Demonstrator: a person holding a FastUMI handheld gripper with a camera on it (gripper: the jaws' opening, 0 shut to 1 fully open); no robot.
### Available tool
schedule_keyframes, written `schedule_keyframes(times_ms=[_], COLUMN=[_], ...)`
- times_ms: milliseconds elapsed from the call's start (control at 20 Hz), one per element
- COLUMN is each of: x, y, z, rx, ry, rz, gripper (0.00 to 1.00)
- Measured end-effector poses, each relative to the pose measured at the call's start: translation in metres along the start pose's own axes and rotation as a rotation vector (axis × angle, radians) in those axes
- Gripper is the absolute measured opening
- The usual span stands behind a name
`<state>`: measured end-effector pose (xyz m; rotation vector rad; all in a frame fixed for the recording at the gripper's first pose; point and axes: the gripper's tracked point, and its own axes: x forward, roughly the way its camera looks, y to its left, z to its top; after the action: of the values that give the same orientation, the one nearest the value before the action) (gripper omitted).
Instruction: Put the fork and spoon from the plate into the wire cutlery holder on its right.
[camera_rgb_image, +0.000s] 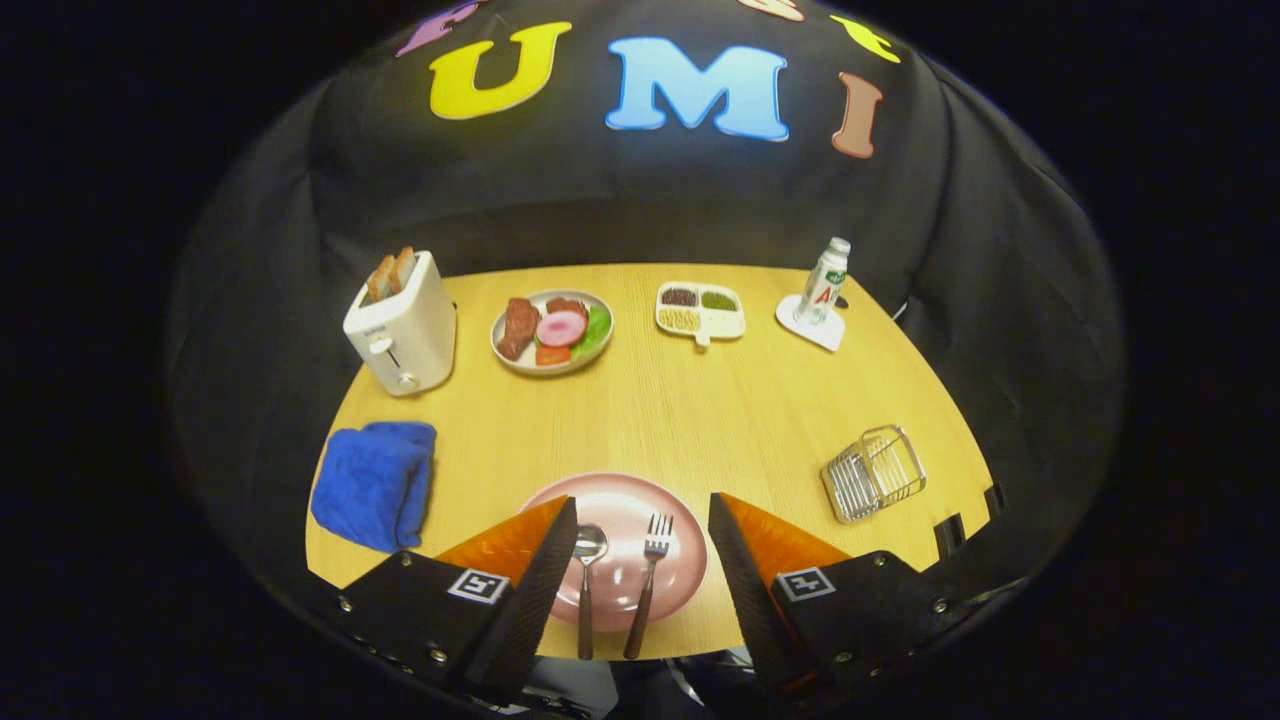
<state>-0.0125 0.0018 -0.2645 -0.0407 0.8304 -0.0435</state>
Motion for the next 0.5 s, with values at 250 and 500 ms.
schedule_keyframes(times_ms=[250,500], x=[0.027,0.053], y=[0.003,0.005], z=[-0.039,-0.073], rx=[0.014,-0.005], ry=[0.145,0.291], rz=[-0.009,-0.020], gripper=[0.77,0.77])
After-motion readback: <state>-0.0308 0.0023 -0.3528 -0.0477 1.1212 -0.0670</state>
